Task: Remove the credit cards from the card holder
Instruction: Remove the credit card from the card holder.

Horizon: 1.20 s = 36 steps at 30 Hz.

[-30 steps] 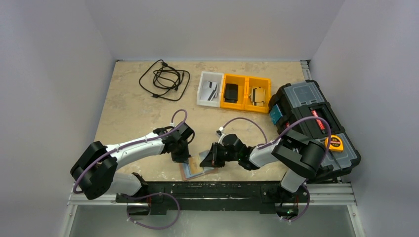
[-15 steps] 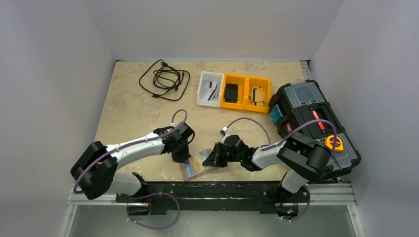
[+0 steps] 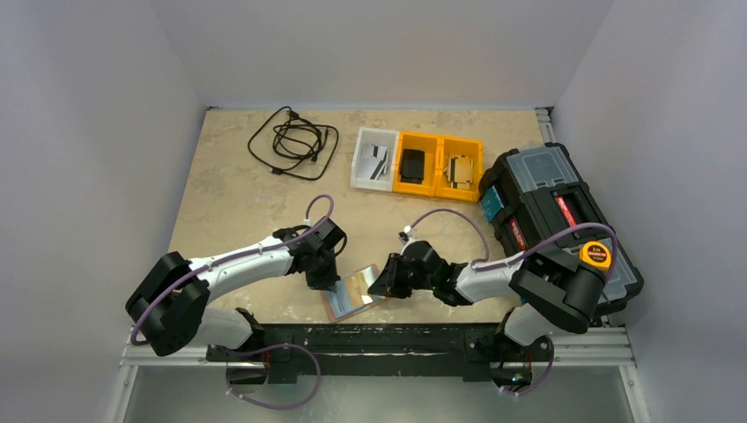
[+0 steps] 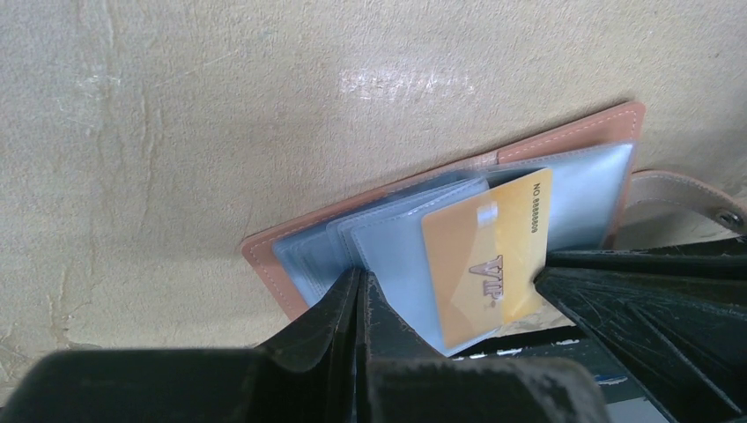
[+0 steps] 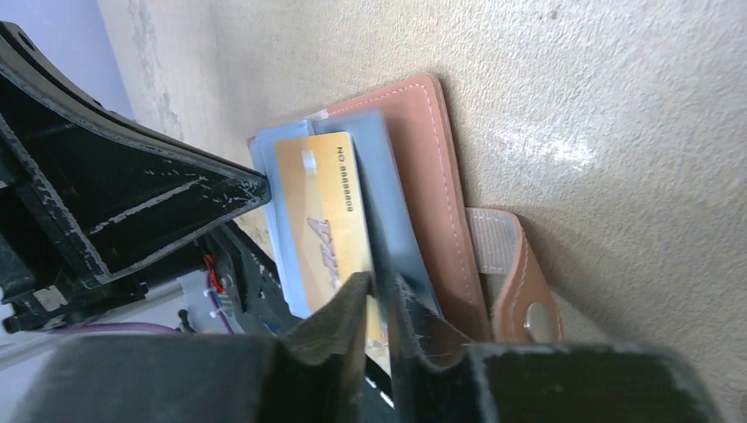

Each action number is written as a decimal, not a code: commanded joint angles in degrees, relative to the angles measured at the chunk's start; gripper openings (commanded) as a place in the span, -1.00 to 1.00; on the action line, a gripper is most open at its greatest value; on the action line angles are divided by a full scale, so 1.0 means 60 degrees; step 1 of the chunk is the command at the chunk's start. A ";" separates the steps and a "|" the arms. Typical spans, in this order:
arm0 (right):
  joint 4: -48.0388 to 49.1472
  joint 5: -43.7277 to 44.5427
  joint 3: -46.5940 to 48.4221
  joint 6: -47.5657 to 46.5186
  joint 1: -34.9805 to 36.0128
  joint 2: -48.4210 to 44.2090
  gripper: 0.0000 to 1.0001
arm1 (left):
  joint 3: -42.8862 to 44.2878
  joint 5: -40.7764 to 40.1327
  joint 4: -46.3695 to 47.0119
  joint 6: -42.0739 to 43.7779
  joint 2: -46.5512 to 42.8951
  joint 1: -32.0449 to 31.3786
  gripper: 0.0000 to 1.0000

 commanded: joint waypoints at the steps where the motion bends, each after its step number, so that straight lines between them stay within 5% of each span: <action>1: 0.0196 -0.0137 0.0121 -0.0405 -0.0050 0.0270 -0.56 | -0.0033 -0.0527 -0.0418 0.0322 0.0162 0.0075 -1.00; 4: 0.0341 -0.0305 0.0220 -0.0482 -0.0049 0.0487 -0.39 | 0.0033 -0.0498 -0.0453 0.0402 0.0220 0.0074 -1.00; 12: 0.0768 -0.0692 0.0408 -0.0464 -0.0050 0.1127 -0.37 | 0.0144 -0.0412 -0.0433 0.0477 0.0326 0.0072 -1.00; 22: 0.0460 -0.0378 0.0095 -0.0389 -0.0056 0.0780 -0.94 | 0.0329 -0.0661 -0.0725 0.0577 0.0518 0.0083 -1.00; 36: -0.1075 0.0864 -0.0453 -0.0544 -0.0092 -0.0739 -1.00 | 0.0286 -0.0844 -0.0831 0.0605 0.0509 0.0091 -1.00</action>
